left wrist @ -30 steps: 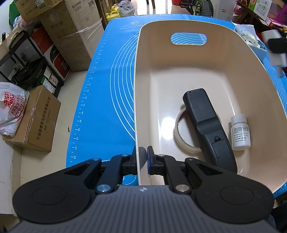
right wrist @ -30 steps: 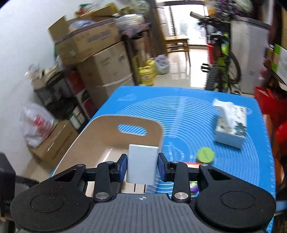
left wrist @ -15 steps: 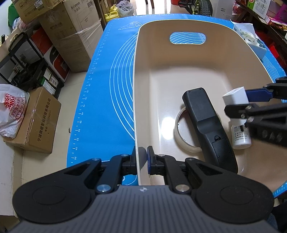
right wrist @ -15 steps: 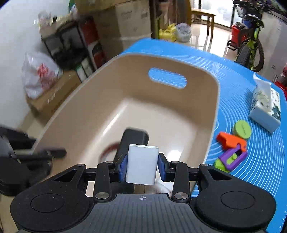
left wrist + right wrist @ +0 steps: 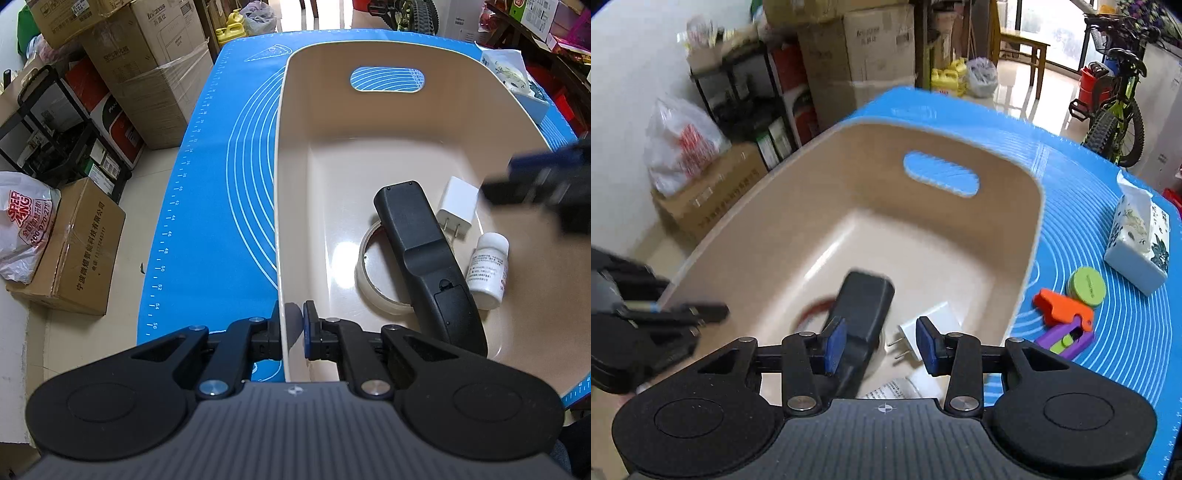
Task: Organize rigid objects
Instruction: 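Carry the charger into the basket and open the right gripper, then grasp the orange-purple toy knife with the right gripper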
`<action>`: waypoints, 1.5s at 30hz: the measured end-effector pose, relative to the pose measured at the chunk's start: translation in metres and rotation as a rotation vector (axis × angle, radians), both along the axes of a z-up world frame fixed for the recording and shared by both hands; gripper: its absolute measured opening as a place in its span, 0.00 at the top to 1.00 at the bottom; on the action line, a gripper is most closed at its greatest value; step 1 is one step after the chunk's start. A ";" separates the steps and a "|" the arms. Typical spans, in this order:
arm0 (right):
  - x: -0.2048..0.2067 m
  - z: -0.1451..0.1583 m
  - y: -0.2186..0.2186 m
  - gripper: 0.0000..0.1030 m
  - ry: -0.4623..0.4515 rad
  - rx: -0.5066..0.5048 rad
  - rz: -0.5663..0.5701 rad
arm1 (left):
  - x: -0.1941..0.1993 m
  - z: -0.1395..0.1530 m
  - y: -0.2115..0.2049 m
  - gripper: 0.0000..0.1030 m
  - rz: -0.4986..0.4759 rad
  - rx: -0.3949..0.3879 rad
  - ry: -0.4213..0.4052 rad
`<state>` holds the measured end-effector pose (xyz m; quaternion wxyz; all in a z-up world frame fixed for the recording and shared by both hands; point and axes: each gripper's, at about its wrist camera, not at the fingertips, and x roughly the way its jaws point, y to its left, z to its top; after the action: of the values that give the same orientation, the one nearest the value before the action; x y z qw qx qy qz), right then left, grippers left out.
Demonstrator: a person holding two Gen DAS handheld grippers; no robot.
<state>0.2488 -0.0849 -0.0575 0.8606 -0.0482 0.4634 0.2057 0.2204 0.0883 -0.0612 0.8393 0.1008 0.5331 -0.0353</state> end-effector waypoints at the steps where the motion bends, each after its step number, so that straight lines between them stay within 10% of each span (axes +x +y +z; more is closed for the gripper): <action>1: 0.001 0.006 -0.008 0.50 -0.011 0.025 -0.009 | 0.000 0.000 0.000 0.90 0.000 0.000 0.001; 3: 0.005 0.018 -0.025 0.37 -0.029 0.065 -0.027 | 0.000 0.001 0.000 0.90 -0.001 0.000 0.000; 10: 0.028 0.036 -0.101 0.35 -0.100 0.117 -0.205 | 0.000 0.001 0.000 0.90 -0.003 0.002 0.000; 20: 0.064 -0.056 -0.158 0.35 0.142 0.060 -0.464 | 0.000 -0.001 0.001 0.90 -0.014 0.001 -0.004; 33: 0.082 -0.090 -0.137 0.27 0.152 -0.016 -0.496 | -0.001 -0.001 0.000 0.90 -0.017 0.003 -0.003; 45: 0.076 -0.085 -0.132 0.56 0.109 -0.084 -0.511 | -0.001 -0.001 0.000 0.90 -0.006 0.002 -0.008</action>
<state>0.3247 -0.2171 -0.1429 0.8557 0.0460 0.5143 -0.0356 0.2194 0.0883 -0.0617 0.8411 0.1032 0.5296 -0.0368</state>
